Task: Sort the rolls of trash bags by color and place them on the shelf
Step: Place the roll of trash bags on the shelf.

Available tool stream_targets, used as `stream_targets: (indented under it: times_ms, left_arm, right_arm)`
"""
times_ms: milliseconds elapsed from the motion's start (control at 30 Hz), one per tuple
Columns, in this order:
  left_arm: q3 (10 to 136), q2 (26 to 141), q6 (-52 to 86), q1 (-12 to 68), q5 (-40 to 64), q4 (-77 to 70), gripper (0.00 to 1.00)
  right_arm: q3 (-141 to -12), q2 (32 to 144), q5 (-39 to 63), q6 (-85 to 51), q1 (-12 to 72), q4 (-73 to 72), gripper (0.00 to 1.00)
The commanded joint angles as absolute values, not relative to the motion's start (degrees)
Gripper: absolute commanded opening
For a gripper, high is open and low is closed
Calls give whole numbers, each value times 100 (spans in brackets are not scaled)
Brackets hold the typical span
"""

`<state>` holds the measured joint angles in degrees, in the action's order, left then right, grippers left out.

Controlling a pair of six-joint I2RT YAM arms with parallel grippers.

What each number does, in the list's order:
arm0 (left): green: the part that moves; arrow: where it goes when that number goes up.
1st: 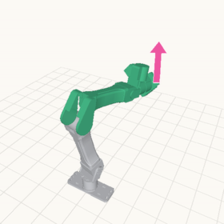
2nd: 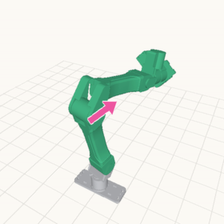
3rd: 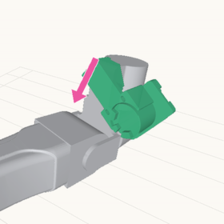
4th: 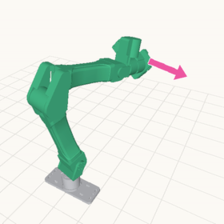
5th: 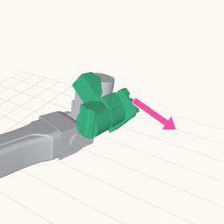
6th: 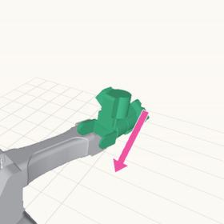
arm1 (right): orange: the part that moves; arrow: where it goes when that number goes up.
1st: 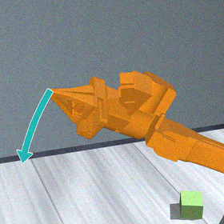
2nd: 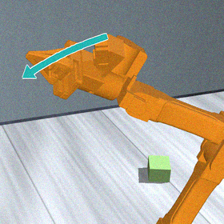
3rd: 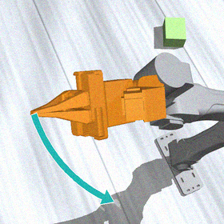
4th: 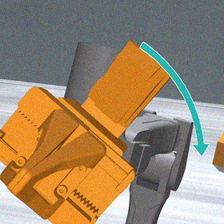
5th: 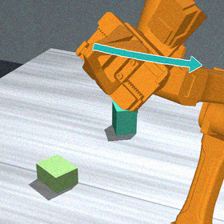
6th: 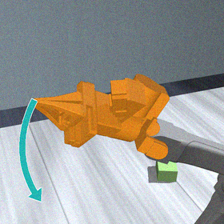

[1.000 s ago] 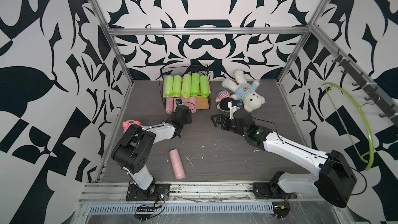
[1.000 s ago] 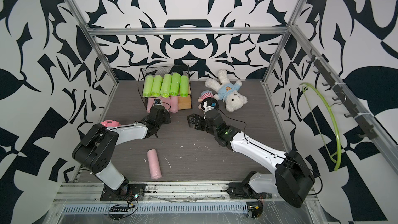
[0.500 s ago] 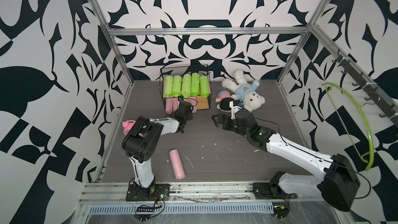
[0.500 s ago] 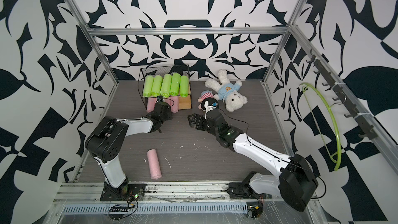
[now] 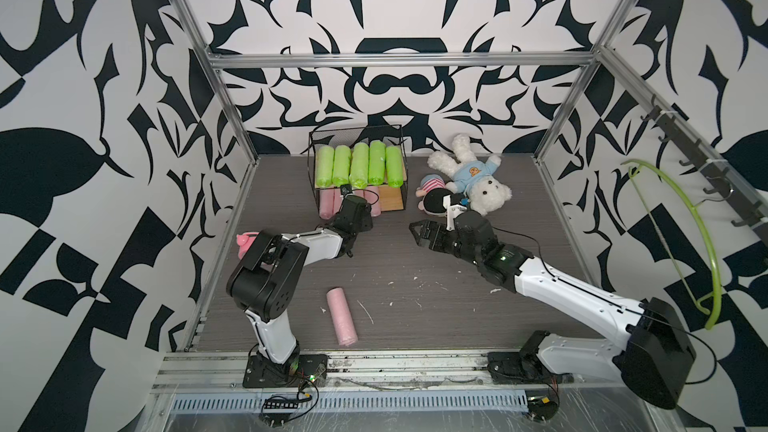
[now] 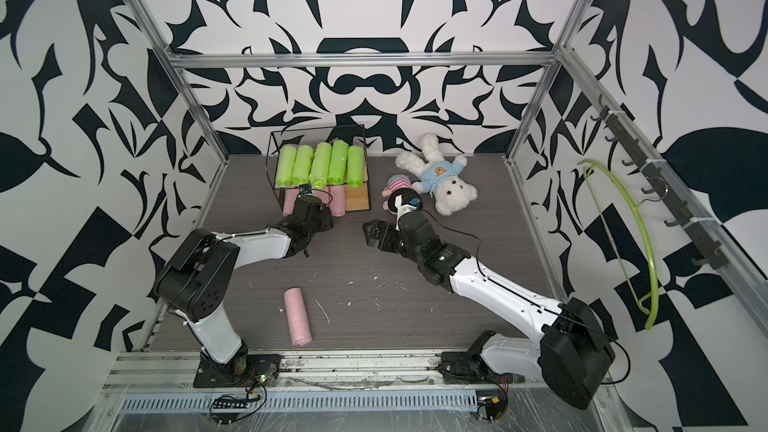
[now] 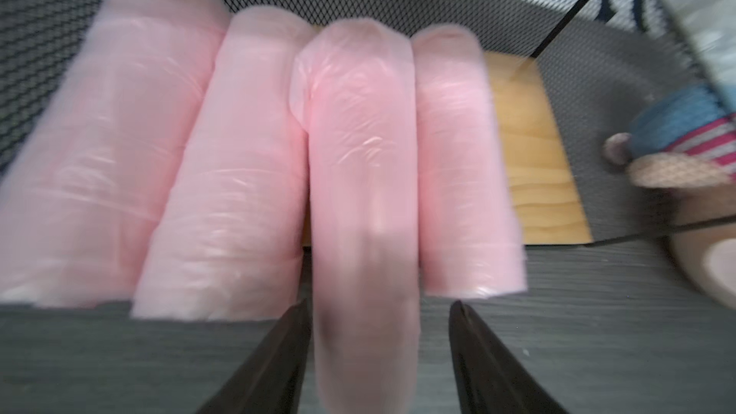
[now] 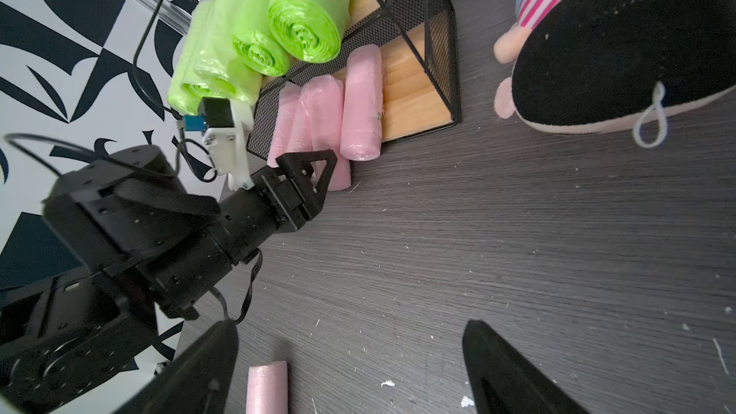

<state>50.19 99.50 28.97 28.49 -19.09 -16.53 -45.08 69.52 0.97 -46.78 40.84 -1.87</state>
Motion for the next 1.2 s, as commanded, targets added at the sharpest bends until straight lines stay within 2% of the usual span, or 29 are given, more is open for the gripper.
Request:
stream_targets:
  times_ms: [0,167,400,600,1167]
  left_arm:
    - [4649,9490,3226,2821,-1494,-1618,63]
    - [4108,9021,3486,2821,-1008,-1438,62]
    - [3895,9152,3523,2812,-658,-1538,37]
    - [4223,9639,3226,2689,-947,-1773,27]
    - [4975,10266,3169,2333,-774,-1967,27]
  right_arm:
    - [-4496,6837,9,-4691,4084,-302,94]
    - [-4429,6842,2,-4707,4099,-355,94]
    - [-4420,7027,68,-4746,4109,-496,94]
    - [-4474,7076,106,-4730,4116,-458,94]
    - [-4475,7035,35,-4671,4113,-318,93]
